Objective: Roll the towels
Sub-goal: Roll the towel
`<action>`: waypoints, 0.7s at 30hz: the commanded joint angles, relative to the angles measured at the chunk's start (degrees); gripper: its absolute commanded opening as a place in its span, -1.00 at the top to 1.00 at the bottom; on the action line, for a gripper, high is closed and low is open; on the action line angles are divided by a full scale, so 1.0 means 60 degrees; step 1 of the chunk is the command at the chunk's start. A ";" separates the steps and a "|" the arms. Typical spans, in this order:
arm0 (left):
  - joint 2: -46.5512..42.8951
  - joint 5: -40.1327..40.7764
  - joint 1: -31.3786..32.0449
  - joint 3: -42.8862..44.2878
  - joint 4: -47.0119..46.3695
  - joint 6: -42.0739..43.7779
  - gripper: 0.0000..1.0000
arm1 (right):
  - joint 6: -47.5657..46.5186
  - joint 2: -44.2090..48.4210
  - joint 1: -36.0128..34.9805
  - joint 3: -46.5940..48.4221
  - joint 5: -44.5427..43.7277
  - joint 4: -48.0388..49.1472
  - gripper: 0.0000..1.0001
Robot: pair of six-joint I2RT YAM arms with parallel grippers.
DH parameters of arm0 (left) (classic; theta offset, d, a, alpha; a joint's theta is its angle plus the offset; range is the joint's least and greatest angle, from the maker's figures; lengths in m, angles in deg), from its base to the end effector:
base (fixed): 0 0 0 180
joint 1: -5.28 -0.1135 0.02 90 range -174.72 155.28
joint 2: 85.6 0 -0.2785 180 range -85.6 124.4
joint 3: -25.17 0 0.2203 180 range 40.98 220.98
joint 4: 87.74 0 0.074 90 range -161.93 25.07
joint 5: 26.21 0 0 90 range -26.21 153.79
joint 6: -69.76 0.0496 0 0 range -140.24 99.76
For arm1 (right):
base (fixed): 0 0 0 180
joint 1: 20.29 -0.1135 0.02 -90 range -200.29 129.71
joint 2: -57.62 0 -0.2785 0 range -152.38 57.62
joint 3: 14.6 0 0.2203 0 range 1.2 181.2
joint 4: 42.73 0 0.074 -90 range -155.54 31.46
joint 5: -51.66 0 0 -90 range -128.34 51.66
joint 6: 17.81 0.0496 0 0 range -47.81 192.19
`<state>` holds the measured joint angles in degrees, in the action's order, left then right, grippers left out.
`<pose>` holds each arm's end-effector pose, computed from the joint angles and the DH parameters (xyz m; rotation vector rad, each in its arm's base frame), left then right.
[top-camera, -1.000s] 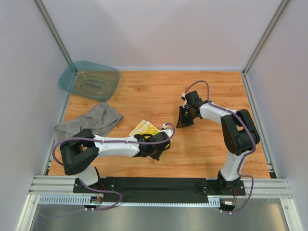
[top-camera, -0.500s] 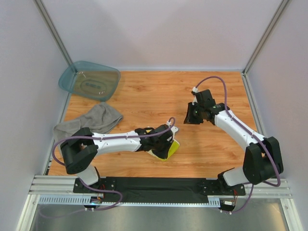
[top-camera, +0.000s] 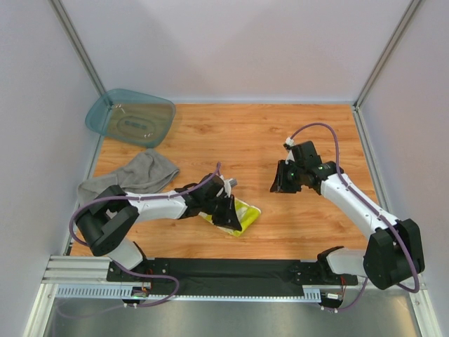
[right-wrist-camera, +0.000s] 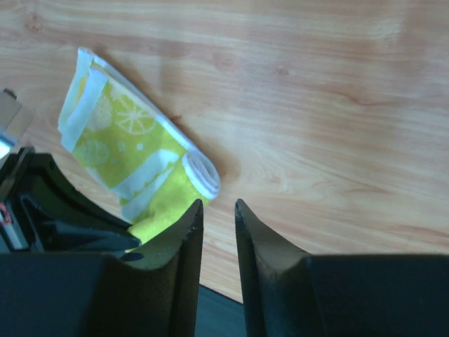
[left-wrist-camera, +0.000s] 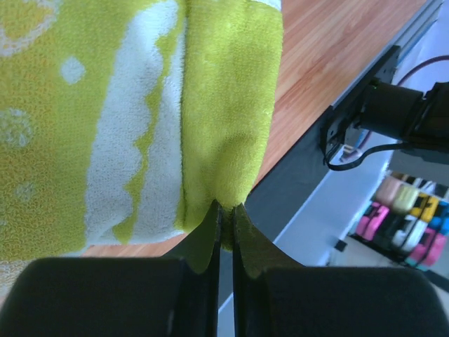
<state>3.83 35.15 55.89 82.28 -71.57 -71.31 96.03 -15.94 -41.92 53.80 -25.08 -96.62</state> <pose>0.1601 -0.2325 0.1862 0.2578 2.7815 -1.2652 0.2035 0.0930 0.2559 -0.0345 2.6751 0.5728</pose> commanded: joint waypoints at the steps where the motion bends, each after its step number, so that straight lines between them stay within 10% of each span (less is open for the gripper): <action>1: -0.0461 -0.0836 -0.0333 -0.0712 -0.1928 -0.1476 1.00 | 0.0333 0.0482 -0.0130 -0.0430 0.1142 0.0589 0.46; 21: -0.0081 -0.1071 -0.2209 -0.3923 -0.6080 -0.5477 1.00 | 0.1389 0.0483 -0.1683 -0.1881 0.1497 0.2655 0.33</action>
<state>2.76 29.18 44.06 60.27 -103.20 -100.51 102.76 -12.55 -50.77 43.22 -16.74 -85.91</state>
